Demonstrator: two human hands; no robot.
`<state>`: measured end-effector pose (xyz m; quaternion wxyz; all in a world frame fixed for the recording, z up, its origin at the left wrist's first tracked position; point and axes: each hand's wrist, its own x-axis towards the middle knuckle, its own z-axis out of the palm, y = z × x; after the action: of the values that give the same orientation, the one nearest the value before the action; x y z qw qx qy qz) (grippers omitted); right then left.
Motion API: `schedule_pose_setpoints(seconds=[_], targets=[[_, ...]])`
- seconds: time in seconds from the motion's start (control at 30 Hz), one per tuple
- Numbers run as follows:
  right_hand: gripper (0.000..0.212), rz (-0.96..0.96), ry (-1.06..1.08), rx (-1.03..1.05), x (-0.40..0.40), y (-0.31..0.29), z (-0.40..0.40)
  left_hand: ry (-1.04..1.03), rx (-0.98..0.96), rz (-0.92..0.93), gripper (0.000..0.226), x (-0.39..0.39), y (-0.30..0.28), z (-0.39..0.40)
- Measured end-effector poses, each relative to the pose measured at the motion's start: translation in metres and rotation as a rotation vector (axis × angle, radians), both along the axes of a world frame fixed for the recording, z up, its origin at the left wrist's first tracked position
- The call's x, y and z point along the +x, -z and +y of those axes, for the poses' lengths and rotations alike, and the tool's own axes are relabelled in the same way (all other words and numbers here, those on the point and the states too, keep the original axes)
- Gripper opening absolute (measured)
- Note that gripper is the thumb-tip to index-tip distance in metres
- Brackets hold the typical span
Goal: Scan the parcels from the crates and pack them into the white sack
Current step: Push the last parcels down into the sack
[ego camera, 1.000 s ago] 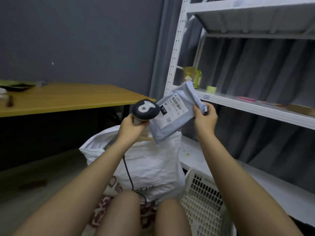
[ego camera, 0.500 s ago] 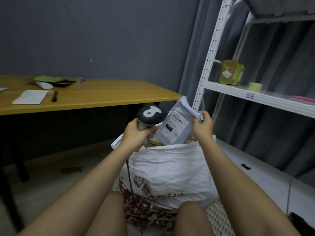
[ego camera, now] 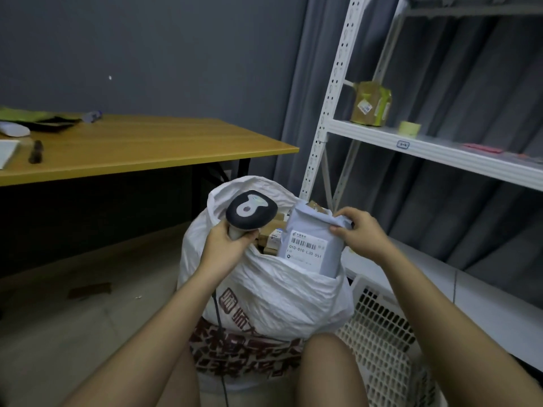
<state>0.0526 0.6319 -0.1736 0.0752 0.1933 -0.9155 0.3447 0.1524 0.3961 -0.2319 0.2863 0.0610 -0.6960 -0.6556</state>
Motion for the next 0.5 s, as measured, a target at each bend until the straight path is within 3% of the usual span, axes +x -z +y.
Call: schedule_pose_setpoints(seconds=[0.17,0.23,0.37,0.5], targets=[[0.003,0.084,0.057,-0.281,-0.006,0.003,-0.022,-0.003,0.01,-0.005,0.03,-0.007,-0.005,-0.004],[0.009,0.09,0.025,-0.276,-0.014,0.009,-0.037,-0.014,0.02,-0.013,0.026,-0.012,-0.007,-0.006],[0.045,-0.096,-0.122,0.353,-0.045,0.036,-0.062,-0.05,0.013,-0.046,0.023,-0.022,-0.008,-0.008],[0.058,-0.16,-0.113,0.68,-0.066,0.039,-0.073,-0.076,-0.029,-0.063,0.024,-0.029,-0.005,-0.008]])
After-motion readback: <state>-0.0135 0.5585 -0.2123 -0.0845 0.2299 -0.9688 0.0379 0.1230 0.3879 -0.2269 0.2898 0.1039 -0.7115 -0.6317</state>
